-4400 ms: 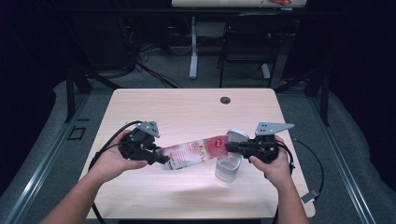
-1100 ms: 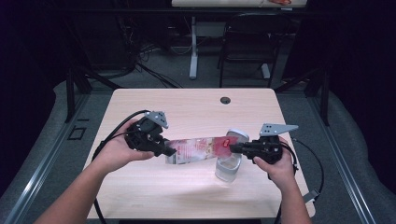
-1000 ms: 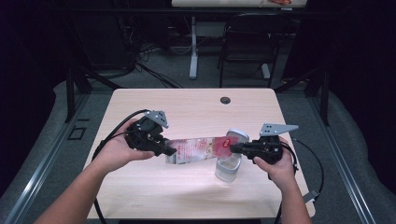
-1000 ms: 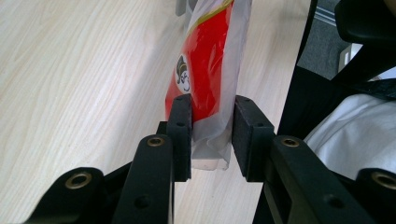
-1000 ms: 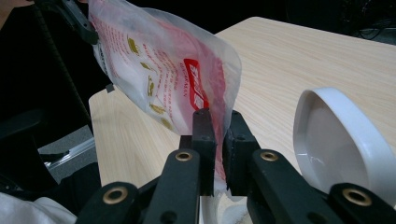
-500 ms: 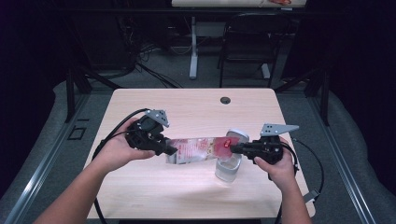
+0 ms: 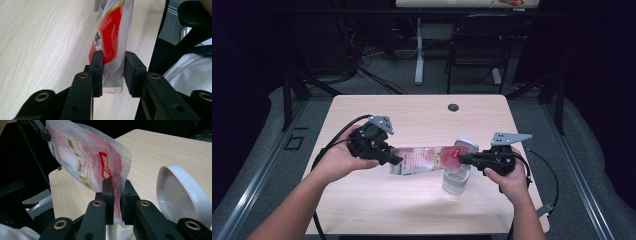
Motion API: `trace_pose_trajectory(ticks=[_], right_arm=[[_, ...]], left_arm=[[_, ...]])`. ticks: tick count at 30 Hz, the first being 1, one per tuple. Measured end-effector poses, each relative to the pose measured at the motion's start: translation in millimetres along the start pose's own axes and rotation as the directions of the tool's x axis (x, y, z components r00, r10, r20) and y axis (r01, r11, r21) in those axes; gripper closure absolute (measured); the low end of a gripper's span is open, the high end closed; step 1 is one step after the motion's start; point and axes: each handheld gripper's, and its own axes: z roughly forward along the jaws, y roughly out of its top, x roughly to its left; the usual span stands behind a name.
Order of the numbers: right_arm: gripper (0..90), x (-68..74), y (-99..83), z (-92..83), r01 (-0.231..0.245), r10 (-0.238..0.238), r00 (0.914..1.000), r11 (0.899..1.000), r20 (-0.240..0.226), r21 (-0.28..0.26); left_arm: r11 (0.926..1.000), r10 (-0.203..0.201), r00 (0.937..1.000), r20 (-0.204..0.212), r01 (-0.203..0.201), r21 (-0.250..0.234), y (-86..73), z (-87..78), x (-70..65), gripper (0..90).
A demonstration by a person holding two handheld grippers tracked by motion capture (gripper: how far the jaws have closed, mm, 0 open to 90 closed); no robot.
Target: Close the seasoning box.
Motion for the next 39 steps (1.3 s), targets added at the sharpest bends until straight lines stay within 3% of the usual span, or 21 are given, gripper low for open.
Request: trace_pose_trajectory(ticks=[39], right_arm=[[82.9, -6.7, -4.8, -4.7, -0.025, 0.025, 0.9996, 1.0, 0.012, -0.008]], left_arm=[[0.9997, 0.024, 0.9997, -0.002, -0.024, -0.005, 17.9, -1.8, -5.8, 71.0]])
